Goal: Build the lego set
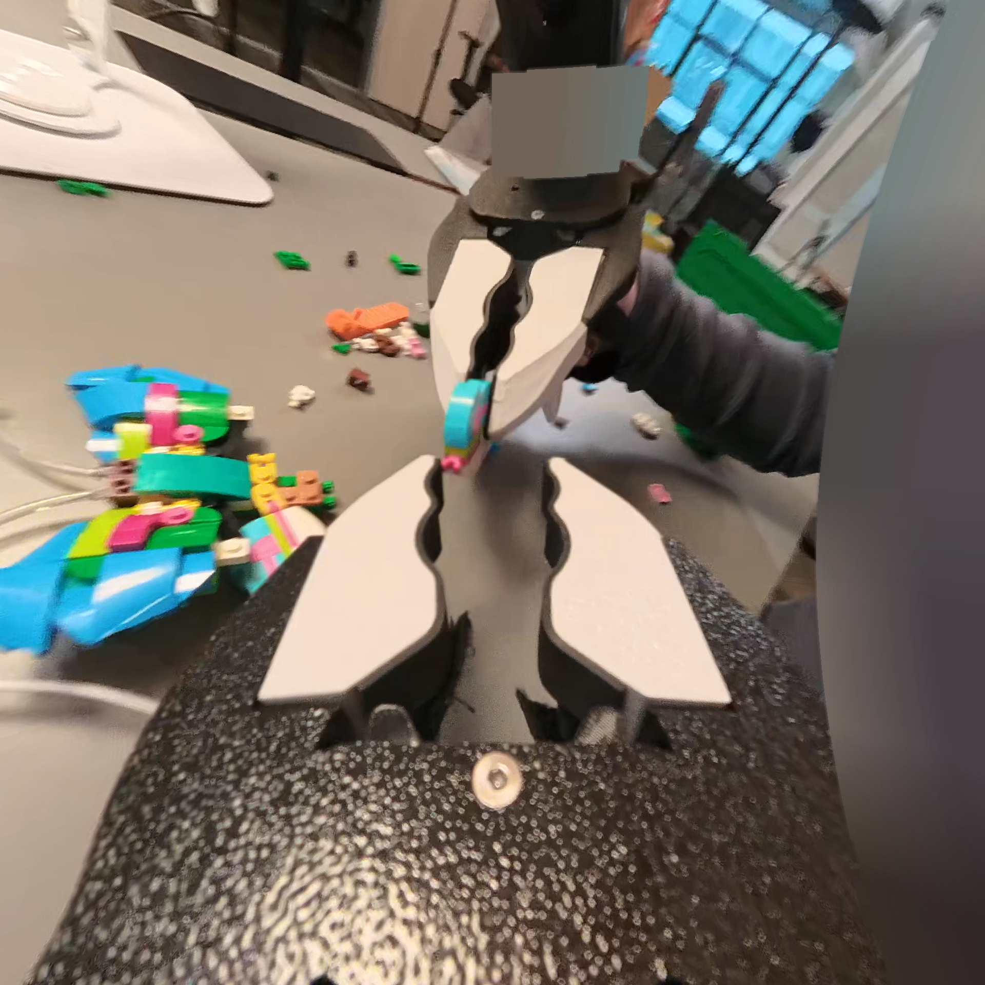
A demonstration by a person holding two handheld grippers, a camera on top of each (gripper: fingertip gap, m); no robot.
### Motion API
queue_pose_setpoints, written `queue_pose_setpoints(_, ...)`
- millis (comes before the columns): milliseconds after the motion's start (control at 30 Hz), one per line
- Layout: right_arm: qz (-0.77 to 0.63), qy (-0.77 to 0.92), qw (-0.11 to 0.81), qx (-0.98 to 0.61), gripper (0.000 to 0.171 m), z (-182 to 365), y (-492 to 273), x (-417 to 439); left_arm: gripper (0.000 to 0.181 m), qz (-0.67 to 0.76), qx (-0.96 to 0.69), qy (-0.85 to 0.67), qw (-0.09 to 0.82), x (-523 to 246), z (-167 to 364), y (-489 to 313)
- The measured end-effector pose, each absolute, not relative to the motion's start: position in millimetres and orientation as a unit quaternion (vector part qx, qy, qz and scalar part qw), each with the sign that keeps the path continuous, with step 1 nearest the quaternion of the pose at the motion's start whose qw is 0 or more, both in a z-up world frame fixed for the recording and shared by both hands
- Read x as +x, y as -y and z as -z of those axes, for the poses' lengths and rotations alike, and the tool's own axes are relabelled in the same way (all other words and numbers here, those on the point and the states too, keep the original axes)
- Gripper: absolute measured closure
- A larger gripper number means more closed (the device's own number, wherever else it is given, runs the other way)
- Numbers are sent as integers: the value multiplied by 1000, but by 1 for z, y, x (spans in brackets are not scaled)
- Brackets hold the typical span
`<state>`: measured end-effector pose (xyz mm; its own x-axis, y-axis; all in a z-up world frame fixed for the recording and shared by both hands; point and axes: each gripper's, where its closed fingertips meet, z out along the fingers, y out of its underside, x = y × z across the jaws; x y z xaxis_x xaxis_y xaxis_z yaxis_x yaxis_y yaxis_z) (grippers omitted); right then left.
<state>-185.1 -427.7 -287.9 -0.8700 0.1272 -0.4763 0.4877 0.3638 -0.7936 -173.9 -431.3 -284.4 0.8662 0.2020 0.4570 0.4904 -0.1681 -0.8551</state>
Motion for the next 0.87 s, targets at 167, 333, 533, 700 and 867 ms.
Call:
queue_pose_setpoints(167,503,-814,144,253,165,311,418,-226,142,-25,-794,243,556,-197,293,450)
queue_pose_setpoints(333,478,-847,111,206,164,321,411,-244,129,-112,-841,237,473,-213,310,459)
queue_pose_setpoints(533,423,-894,77,127,164,328,409,-250,107,-152,-865,231,419,-231,321,457)
queue_pose_setpoints(700,378,-920,56,85,164,328,412,-250,116,-142,-891,188,389,-232,326,451)
queue_pose_setpoints(867,345,-901,171,198,165,330,412,-248,118,-149,-910,142,361,-226,335,450)
